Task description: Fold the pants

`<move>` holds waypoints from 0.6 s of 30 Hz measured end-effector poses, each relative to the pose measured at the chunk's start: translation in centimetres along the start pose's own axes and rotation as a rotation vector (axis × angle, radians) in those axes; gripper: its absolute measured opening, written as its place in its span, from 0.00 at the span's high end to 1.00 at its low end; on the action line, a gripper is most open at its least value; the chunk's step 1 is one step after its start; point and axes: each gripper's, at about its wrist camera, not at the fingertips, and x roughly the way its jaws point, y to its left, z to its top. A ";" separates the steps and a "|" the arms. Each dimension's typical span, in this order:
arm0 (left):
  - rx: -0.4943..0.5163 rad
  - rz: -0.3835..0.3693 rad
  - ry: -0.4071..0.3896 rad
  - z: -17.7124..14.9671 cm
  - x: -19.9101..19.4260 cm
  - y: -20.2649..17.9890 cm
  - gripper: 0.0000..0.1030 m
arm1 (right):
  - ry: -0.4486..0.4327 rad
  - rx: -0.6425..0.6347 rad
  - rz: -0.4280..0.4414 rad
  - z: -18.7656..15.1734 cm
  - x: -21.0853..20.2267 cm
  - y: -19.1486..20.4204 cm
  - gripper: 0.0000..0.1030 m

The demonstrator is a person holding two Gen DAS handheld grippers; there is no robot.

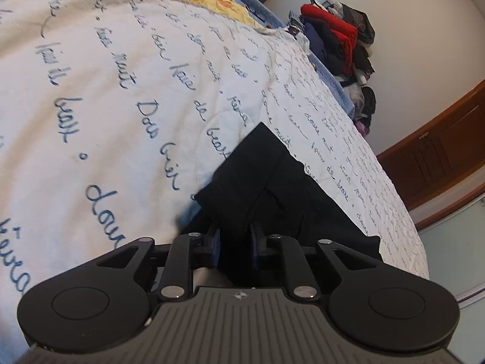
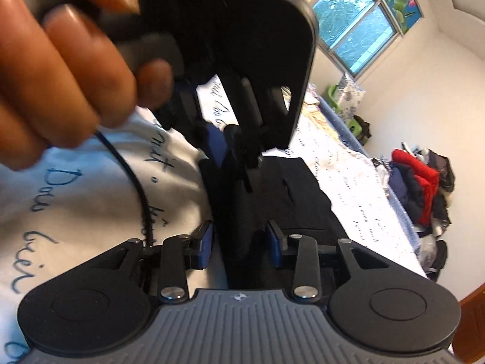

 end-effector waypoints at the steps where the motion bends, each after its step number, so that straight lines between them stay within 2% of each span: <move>1: 0.000 0.002 -0.007 0.0 -0.3 0.0 0.71 | -0.002 -0.001 -0.009 -0.1 0.4 -0.4 0.65; 5: -0.046 -0.031 0.020 -0.1 -0.7 0.8 0.47 | -0.020 -0.035 -0.029 -0.1 0.7 -0.2 0.67; 6: -0.069 -0.053 0.035 -0.2 -0.7 1.2 0.42 | -0.027 -0.035 -0.028 -0.1 0.8 -0.2 0.71; 8: -0.126 -0.092 0.055 -0.4 -0.5 2.1 0.40 | -0.039 -0.006 -0.024 0.1 0.6 -0.2 0.76; 12: -0.201 -0.135 0.062 -0.5 0.1 3.0 0.38 | -0.081 0.098 -0.044 0.2 0.2 -1.7 0.78; 16: -0.222 -0.161 0.058 -0.2 1.0 2.7 0.38 | -0.076 0.226 0.020 0.4 -0.1 -3.5 0.77; 18: -0.226 -0.155 0.052 -0.1 1.4 2.5 0.38 | -0.039 0.206 0.055 0.5 0.1 -3.5 0.76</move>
